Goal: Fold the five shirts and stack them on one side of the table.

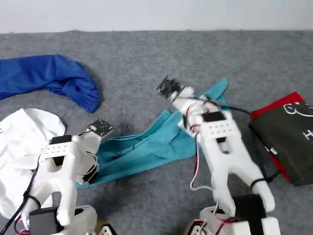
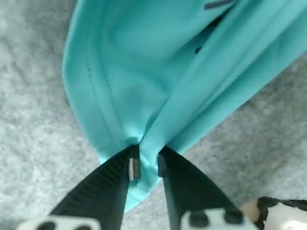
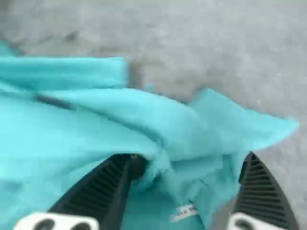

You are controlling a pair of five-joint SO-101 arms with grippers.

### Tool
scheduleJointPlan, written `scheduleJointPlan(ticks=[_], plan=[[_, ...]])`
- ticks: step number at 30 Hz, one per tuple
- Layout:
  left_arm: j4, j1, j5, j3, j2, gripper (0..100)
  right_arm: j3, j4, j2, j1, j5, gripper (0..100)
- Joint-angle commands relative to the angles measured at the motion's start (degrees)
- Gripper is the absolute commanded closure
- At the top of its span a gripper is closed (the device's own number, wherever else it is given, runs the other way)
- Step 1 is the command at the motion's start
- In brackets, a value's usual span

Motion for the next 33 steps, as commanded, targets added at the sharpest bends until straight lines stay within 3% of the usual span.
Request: scheduleJointPlan(ticks=[1, 7, 13, 17, 29, 33], plan=[[0.0, -0.6, -0.6, 0.1, -0.1, 93, -11.1, 6.5, 0.9, 3.3, -4.4, 66.7], [0.0, -0.6, -0.6, 0.2, -0.1, 93, -22.9, 19.5, 3.2, 4.1, -5.9, 66.7], [-0.4, -0.6, -0.6, 0.2, -0.1, 93, -20.7, 26.4, 5.7, -0.6, -5.5, 66.9], [-0.4, -0.6, -0.6, 0.2, -0.1, 93, -16.5, 24.2, 8.3, -4.2, -5.7, 66.9], [-0.4, -0.6, -0.6, 0.2, -0.1, 93, -15.9, 10.2, 19.7, -4.3, -5.5, 67.3], [-0.4, -0.6, -0.6, 0.2, -0.1, 93, -17.2, 10.2, 21.5, -4.4, -5.4, 79.8]])
